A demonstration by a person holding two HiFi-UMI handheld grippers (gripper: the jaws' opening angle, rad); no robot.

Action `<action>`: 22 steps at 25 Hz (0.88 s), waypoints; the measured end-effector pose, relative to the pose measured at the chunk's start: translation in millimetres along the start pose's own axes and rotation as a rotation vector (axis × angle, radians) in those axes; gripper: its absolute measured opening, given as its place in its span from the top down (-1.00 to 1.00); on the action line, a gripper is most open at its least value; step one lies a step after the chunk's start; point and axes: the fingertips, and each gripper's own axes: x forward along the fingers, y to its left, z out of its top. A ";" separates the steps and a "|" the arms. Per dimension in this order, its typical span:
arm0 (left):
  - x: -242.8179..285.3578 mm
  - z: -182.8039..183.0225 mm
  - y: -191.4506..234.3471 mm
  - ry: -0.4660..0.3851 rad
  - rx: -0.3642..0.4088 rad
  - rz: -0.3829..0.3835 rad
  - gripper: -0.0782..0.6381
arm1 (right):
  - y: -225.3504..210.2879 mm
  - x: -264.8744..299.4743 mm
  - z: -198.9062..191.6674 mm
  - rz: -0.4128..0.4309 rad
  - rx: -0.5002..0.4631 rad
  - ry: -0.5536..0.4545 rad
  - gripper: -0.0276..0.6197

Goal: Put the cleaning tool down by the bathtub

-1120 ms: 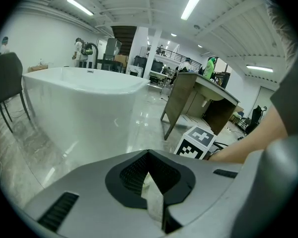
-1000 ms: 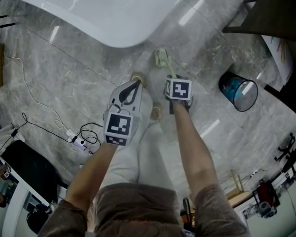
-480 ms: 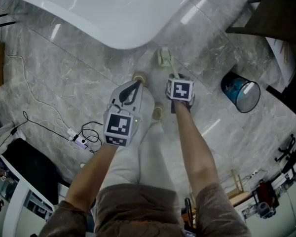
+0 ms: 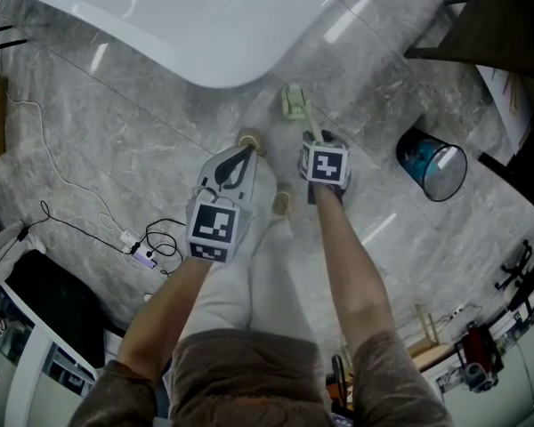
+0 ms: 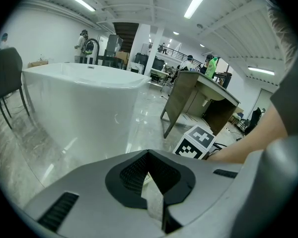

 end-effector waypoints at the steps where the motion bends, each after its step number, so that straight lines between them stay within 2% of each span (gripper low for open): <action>1: -0.4 0.5 -1.5 0.000 0.000 -0.002 0.77 | -0.5 -1.9 0.3 -0.001 0.000 -0.002 0.38; 12: -22.1 31.7 -19.7 -0.018 0.024 -0.008 0.77 | -4.1 -58.9 6.4 -0.002 0.029 -0.056 0.34; 18: -65.3 67.0 -41.0 -0.027 0.040 -0.004 0.77 | 7.9 -138.7 12.9 0.018 0.032 -0.118 0.35; 22: -105.3 92.7 -65.1 -0.036 0.057 -0.019 0.77 | 22.3 -207.2 13.4 0.041 0.017 -0.181 0.53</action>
